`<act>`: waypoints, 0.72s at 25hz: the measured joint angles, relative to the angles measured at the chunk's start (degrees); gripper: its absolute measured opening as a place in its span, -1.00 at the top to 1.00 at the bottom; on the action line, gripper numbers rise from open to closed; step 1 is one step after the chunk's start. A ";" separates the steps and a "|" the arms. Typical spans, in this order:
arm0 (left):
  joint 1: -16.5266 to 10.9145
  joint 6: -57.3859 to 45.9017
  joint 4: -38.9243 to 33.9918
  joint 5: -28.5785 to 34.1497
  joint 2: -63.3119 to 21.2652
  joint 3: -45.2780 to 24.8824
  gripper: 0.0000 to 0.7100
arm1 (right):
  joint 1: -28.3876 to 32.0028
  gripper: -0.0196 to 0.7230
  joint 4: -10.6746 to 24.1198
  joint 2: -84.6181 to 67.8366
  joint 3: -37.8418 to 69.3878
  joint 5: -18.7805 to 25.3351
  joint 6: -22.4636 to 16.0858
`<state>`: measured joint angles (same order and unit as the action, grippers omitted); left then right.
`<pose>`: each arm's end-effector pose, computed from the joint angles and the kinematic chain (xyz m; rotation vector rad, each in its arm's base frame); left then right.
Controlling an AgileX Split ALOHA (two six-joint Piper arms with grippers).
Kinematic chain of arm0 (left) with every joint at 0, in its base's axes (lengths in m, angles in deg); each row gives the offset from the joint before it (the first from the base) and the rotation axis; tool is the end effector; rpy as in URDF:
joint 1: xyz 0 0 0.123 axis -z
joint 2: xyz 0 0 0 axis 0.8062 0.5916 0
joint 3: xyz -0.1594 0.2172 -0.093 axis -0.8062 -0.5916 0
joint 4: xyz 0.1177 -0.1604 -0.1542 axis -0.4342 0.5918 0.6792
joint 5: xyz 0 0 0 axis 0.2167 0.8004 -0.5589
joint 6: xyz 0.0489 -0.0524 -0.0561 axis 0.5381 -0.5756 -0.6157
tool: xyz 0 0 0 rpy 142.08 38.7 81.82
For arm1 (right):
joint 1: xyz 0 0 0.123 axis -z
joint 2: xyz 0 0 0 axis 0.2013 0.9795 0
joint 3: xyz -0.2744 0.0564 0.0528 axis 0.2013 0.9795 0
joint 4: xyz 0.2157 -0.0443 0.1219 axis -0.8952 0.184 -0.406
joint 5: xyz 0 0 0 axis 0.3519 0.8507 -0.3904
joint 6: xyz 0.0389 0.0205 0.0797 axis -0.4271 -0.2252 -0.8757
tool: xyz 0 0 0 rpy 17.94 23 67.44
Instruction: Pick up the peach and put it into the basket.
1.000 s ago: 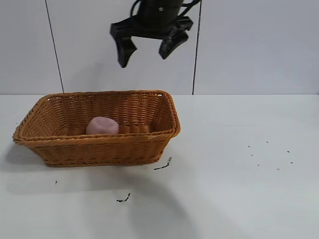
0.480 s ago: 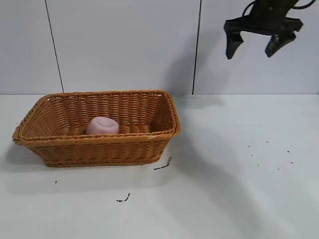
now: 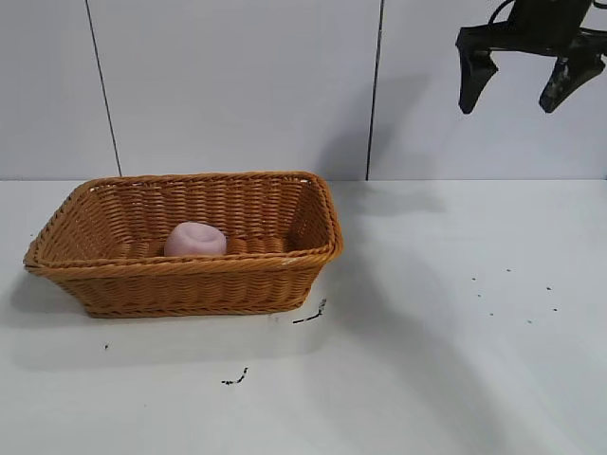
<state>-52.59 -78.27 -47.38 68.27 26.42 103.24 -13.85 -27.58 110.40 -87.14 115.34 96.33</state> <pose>-0.0063 -0.0030 0.2765 0.1010 2.0421 -0.0106 0.4300 0.0203 0.3074 -0.1992 2.7627 0.0365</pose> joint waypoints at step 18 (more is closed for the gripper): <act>0.00 0.00 0.00 0.00 0.00 0.00 -0.95 | 0.00 -0.91 0.00 -62.64 65.75 -4.57 0.27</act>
<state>-52.59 -78.27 -47.38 68.27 26.42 103.24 -13.85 -27.58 47.77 -21.38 110.77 96.60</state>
